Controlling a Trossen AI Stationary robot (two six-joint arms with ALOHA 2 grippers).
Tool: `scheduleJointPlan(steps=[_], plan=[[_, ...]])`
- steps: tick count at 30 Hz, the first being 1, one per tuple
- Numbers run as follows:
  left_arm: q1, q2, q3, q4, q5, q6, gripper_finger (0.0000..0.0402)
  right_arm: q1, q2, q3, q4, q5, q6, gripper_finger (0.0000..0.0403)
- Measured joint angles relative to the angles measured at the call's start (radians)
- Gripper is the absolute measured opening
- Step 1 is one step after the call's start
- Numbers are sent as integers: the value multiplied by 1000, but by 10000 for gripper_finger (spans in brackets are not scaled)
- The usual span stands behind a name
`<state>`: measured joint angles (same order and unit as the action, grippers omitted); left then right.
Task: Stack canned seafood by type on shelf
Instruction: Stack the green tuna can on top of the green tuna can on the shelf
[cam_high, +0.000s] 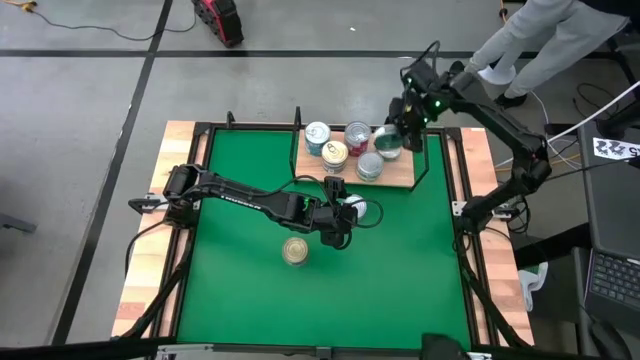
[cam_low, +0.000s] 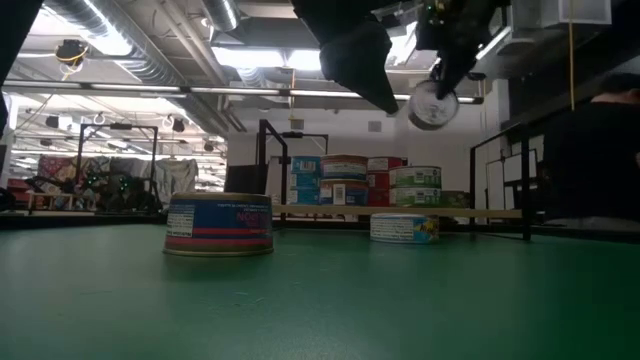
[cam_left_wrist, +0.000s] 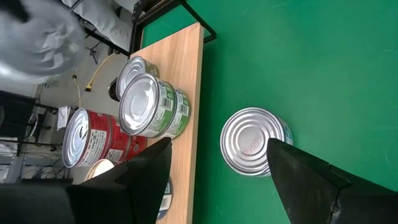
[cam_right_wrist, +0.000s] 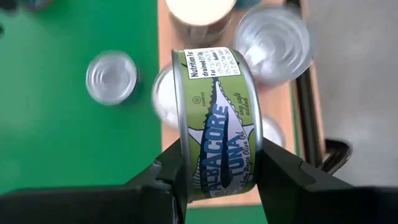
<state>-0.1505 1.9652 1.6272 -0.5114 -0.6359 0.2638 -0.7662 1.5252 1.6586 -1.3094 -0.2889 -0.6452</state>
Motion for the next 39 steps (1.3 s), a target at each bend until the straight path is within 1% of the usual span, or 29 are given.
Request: scheduleJointPlan(steps=[5,8,11,15,18,23,29,35,39], plan=[[0,0,0,0,0,0,260,-73,70,98,0,-71,-29,136],[0,0,0,0,0,0,260,-112,124,148,-11,-89,-58,136],[0,0,0,0,0,0,260,-151,185,197,-53,-108,-90,136],[1,0,0,0,0,-1,260,-210,265,246,-109,-181,-94,136],[3,0,0,0,0,-1,260,-246,311,252,-143,-204,-94,136],[2,0,0,0,0,-2,260,-285,365,252,-182,-209,-96,136],[3,0,0,0,0,-2,260,-282,394,252,-188,-210,-96,136],[2,0,0,0,0,-2,260,-281,431,252,-265,-223,-95,136],[2,0,0,0,0,-3,260,-281,445,231,-258,-226,-94,136]])
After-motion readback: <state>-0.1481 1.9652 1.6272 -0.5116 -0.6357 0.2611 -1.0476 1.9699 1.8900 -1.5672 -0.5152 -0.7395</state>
